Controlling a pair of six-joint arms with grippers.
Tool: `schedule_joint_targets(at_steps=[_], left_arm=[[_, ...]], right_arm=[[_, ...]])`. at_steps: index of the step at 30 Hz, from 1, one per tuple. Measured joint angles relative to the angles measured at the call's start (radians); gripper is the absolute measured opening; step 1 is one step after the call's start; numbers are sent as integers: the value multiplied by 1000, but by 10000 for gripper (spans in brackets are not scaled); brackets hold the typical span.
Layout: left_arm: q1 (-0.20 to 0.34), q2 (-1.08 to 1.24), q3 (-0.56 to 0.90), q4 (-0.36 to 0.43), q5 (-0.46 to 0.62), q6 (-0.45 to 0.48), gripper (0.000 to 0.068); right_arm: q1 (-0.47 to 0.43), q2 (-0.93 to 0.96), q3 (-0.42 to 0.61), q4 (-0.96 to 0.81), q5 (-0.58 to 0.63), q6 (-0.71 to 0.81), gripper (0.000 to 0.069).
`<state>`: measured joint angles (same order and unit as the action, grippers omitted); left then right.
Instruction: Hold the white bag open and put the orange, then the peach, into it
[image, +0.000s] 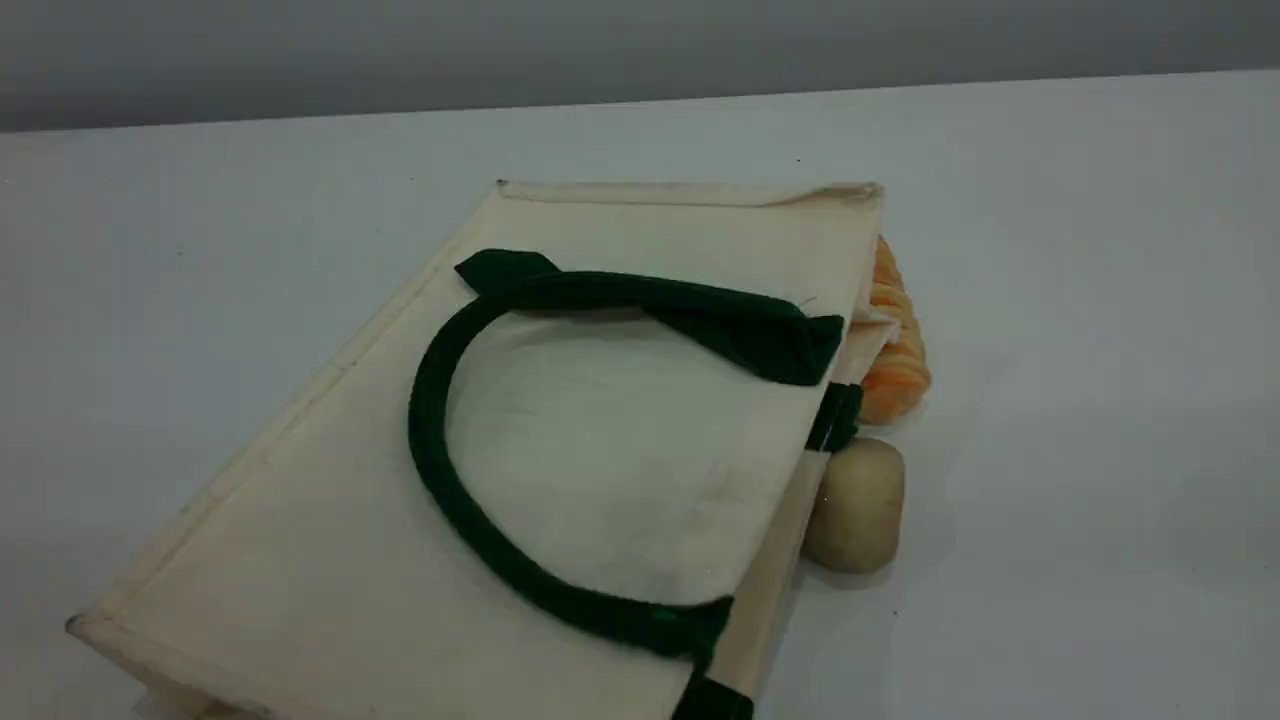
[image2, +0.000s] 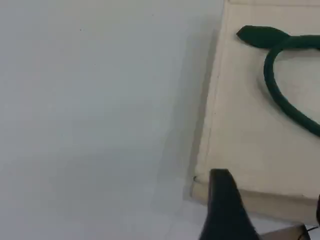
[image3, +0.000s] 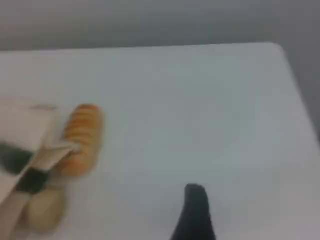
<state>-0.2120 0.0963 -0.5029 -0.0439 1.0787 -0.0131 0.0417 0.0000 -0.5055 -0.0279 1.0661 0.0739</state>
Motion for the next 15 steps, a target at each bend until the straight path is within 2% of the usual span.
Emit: schedule_joint_targets(at_steps=[5,12,15], left_arm=[[6,0,0,0,0,1,388],[107,-5,0,-5,0,5,388],[122,-42,0,-5,1,5,388]], right_arm=[[-87,0,0,0,0,0,525],[-82,0,0,0,-1,-1,525],[-82,0,0,1,-1,-1,525]])
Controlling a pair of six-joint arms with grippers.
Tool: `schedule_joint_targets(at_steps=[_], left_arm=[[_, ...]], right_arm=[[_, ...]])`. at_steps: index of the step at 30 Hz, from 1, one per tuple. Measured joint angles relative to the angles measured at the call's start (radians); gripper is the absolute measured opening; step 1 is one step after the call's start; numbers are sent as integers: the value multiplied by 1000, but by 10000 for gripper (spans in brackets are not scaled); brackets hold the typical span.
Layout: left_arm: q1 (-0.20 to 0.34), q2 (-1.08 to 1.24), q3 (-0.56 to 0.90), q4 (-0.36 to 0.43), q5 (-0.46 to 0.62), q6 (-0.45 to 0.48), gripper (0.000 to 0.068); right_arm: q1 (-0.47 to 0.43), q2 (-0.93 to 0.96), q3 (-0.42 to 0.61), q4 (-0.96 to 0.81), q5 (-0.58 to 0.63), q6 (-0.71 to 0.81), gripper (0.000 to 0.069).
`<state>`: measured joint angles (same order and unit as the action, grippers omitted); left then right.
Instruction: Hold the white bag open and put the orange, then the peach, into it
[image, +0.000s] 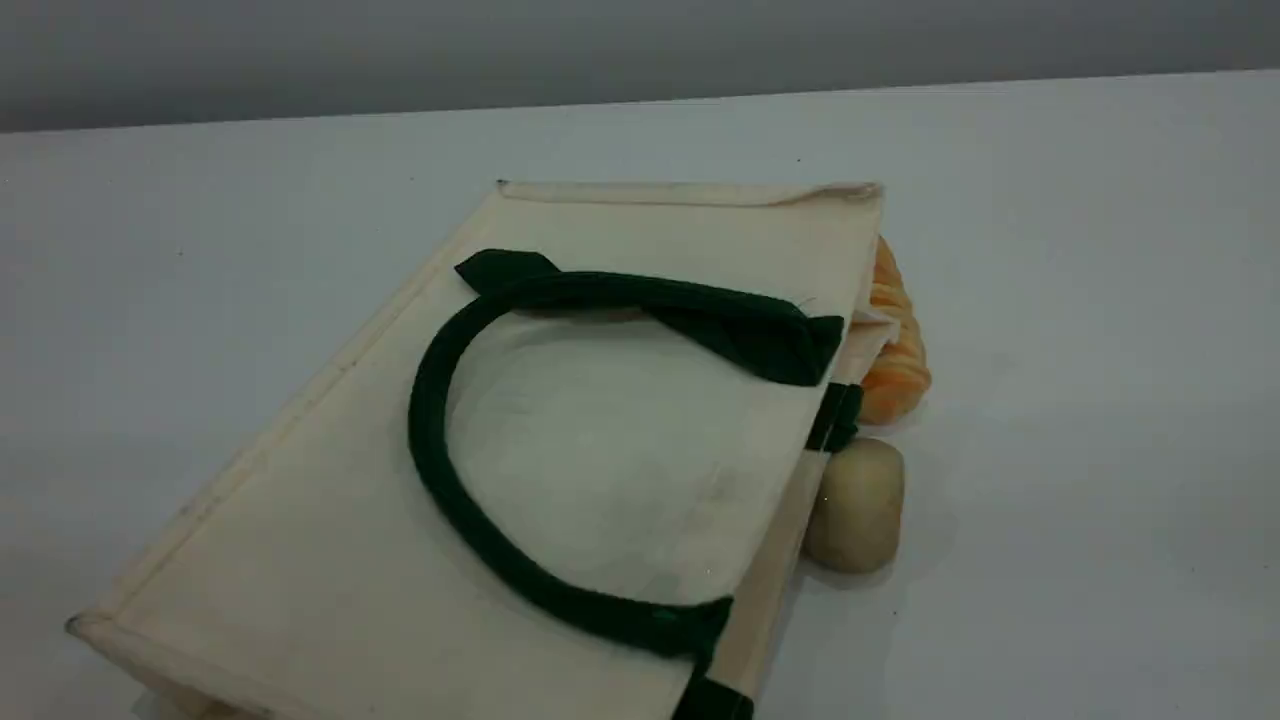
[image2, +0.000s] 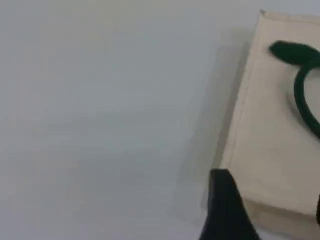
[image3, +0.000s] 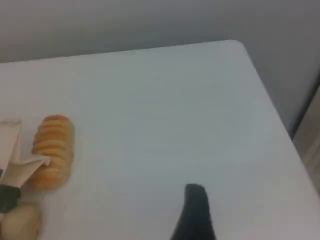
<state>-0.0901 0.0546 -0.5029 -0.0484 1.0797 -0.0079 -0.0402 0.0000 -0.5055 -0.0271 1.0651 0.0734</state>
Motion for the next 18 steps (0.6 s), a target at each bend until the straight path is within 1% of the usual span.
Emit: schedule_joint_targets(at_steps=[3,5,8,11,13,18], left_arm=[[1,-50,0,-2,0,0,388],[14,-57,0,-3,0,0,388],[45,-56,0,-3,0,0,388],[97,-56,0,-3,0,0,388],[120,-55,0,-3,0,0,388],[118,-55,0,-3,0,-1,388]], right_arm=[[0,0,0,0,0,0,525],[0,0,0,0,0,0,525],[0,0,0,1,0,0,525],[0,0,0,1,0,0,525],[0,0,0,1,0,0,525],[0,0,0,1,0,0,525]])
